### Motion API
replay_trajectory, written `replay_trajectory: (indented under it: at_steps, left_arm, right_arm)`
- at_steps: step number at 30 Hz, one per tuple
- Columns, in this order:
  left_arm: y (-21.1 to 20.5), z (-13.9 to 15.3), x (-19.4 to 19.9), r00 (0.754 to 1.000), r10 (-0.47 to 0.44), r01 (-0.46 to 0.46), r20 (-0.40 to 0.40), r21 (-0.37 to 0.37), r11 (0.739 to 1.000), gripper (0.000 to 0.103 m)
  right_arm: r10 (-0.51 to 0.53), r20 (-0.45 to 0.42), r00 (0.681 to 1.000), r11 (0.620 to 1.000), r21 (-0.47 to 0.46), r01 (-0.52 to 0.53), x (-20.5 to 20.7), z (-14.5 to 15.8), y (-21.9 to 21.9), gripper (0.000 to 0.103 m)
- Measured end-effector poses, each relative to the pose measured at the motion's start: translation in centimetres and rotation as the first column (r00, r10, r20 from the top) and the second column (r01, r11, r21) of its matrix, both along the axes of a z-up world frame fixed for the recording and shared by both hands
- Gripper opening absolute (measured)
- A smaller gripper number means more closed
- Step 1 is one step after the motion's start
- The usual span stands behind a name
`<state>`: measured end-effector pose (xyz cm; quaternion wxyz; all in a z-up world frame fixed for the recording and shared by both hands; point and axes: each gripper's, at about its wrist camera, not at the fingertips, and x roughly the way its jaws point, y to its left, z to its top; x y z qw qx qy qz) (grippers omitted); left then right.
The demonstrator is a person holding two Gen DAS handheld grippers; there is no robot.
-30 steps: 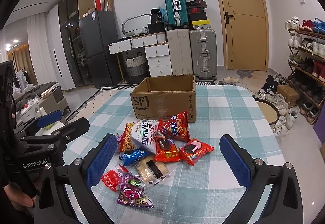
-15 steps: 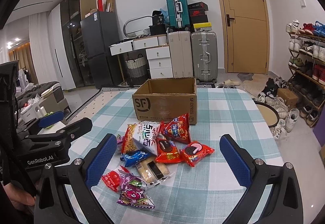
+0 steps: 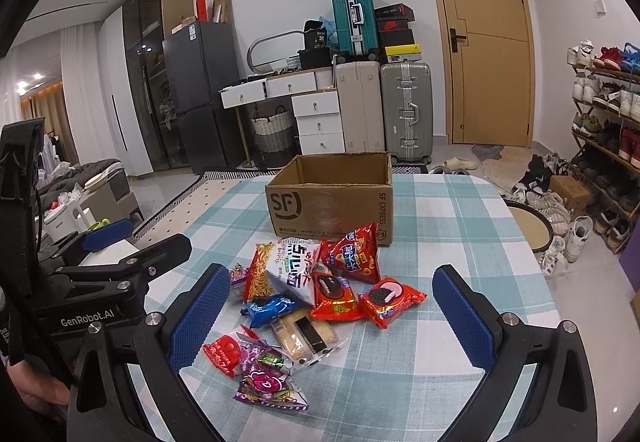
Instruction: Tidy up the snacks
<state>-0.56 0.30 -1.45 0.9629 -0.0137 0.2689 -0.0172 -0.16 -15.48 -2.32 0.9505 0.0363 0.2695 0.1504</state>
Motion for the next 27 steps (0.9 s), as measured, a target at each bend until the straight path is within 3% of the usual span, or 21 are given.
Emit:
replay_trajectory:
  at_steps: [8, 14, 19, 27]
  left_arm:
    - [0.3, -0.5, 0.3, 1.000, 0.007, -0.008, -0.013, -0.010, 1.000, 0.102]
    - [1.0, -1.3, 0.7, 0.999, 0.018, -0.018, -0.034, -0.013, 1.000, 0.102]
    - [2.1, -2.2, 1.0, 0.998, 0.033, -0.034, -0.044, -0.024, 0.999, 0.102]
    - [4.3, -3.8, 1.4, 0.996, 0.062, -0.065, -0.072, -0.047, 0.997, 0.102]
  right_arm:
    - [-0.030, 0.004, 1.000, 0.998, -0.060, 0.030, 0.1, -0.8, 0.5, 0.103]
    - [0.010, -0.044, 0.999, 0.999, -0.044, -0.012, 0.5, -2.6, 0.7, 0.103]
    - [0.082, -0.125, 0.989, 0.996, 0.033, -0.079, 0.8, -5.1, 0.7, 0.103]
    - [0.194, -0.262, 0.945, 0.977, 0.140, -0.162, 1.8, -9.9, 1.7, 0.102]
